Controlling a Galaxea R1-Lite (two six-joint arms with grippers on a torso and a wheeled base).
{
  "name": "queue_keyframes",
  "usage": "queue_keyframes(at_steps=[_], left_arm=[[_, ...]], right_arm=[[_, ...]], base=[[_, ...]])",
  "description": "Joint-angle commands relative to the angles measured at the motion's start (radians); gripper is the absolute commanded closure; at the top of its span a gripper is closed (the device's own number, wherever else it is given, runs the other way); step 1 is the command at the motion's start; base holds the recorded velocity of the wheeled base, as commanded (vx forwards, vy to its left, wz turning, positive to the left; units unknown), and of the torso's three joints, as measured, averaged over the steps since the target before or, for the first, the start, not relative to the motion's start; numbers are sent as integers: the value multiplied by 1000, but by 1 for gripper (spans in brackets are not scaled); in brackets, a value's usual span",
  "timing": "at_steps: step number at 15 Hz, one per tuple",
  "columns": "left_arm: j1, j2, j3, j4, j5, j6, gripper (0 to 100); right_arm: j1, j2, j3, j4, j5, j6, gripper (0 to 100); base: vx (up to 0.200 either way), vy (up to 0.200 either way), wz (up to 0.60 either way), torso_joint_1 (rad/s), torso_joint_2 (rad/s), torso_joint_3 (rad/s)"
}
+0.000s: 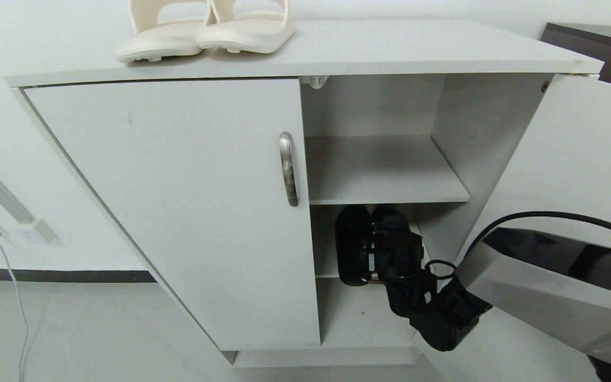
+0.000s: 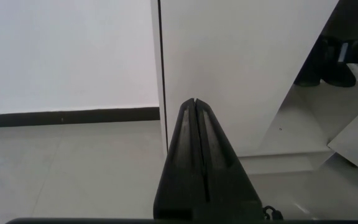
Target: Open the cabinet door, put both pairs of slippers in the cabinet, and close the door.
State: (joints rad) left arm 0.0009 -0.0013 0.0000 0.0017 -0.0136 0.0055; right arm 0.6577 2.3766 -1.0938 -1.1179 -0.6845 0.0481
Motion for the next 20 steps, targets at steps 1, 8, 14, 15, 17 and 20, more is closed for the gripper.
queue_keyframes(at_steps=[1,8,14,15,17,20], left_arm=[[1,1,0,0,0,1,100],[1,1,0,0,14,-9,100],[1,1,0,0,14,-9,100],[1,1,0,0,14,-9,100],[1,1,0,0,14,-9,100],[2,1,0,0,14,-9,100]], right_arm=[[82,-178,224,-103,0,6,0],[160,-240,434,-224,13,12,0],[160,-224,410,-230,13,7,0],[161,-223,411,-230,13,7,0],[161,-223,411,-230,13,7,0],[161,-220,410,-229,13,6,0]], base=[[0,0,0,0,0,0],[0,0,0,0,0,0],[-133,0,0,3,4,-2],[-200,0,0,-2,7,7],[-100,0,0,1,1,4],[0,0,0,0,0,0]])
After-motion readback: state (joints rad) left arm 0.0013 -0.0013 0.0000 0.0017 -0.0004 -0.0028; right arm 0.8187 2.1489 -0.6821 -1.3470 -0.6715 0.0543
